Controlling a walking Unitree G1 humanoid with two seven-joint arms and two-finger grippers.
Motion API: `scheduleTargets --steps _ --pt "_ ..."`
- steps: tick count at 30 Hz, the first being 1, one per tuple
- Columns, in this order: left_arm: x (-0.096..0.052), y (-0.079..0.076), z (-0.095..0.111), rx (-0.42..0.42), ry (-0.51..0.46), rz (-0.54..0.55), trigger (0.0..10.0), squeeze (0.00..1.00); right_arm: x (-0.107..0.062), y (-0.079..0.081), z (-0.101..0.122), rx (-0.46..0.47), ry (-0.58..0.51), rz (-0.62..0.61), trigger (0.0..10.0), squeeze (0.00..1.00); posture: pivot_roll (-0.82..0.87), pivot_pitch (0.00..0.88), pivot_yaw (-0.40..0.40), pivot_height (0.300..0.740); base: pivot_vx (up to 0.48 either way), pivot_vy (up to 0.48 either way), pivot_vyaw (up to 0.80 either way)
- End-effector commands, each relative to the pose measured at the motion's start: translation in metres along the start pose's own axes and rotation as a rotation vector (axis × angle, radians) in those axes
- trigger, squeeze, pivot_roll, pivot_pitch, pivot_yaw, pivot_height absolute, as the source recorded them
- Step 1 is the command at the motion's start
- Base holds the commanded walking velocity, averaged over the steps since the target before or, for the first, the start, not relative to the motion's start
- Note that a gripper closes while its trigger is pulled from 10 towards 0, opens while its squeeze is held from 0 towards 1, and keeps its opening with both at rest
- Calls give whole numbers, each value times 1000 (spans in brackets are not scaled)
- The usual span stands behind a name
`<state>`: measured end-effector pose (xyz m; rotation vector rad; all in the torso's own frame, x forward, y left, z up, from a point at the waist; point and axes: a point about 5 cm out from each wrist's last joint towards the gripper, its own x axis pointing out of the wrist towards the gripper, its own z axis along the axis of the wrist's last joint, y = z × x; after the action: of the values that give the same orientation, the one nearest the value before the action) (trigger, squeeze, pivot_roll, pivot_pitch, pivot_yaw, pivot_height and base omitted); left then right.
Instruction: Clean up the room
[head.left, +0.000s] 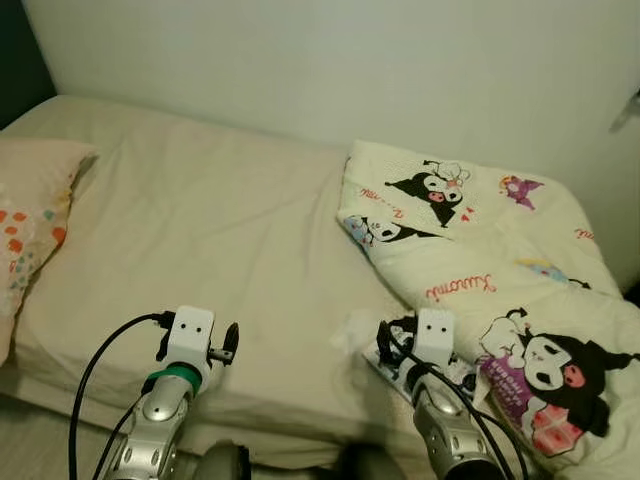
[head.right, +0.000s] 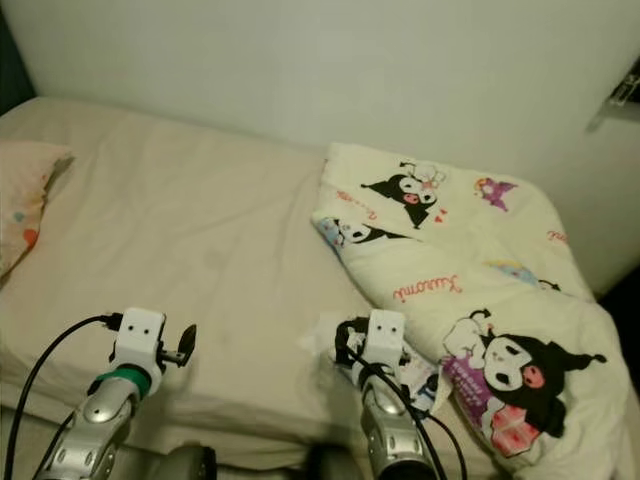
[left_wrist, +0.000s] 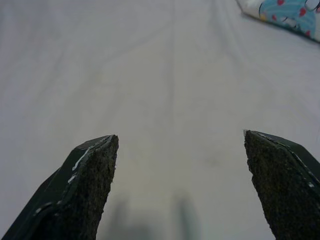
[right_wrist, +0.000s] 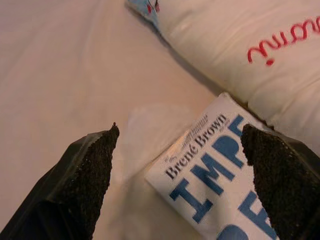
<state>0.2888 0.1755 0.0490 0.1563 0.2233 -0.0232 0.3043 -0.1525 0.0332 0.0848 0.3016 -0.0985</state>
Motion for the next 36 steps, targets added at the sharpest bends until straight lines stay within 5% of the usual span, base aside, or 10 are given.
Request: scheduleTargets --steps 1,23,32,33,34,35,36 --pt "-3 -2 -7 -11 30 2 10000 0 -2 -6 -4 -9 20 -13 10000 0 111 22 -54 617 0 0 0" --pt "-8 -2 -11 -20 47 15 10000 0 4 -6 2 -59 24 24 10000 0 107 34 -65 617 0 0 0" --pt "3 22 17 20 -32 86 10000 0 23 2 28 -95 -2 83 10000 0 121 62 -72 617 0 0 0" --pt "7 28 26 31 -47 94 10000 0 26 2 32 -102 1 87 10000 490 127 73 -75 617 0 0 0" --pt "9 32 32 37 -57 98 10000 0 28 1 34 -105 4 88 10000 490 127 73 -75 617 0 0 0" --pt "12 36 42 55 -77 93 10000 0 30 1 35 -112 16 90 10000 1000 143 89 -80 617 0 0 0" --pt "12 36 42 55 -77 93 10000 0 30 1 35 -112 16 90 10000 1000 143 89 -80 617 0 0 0"
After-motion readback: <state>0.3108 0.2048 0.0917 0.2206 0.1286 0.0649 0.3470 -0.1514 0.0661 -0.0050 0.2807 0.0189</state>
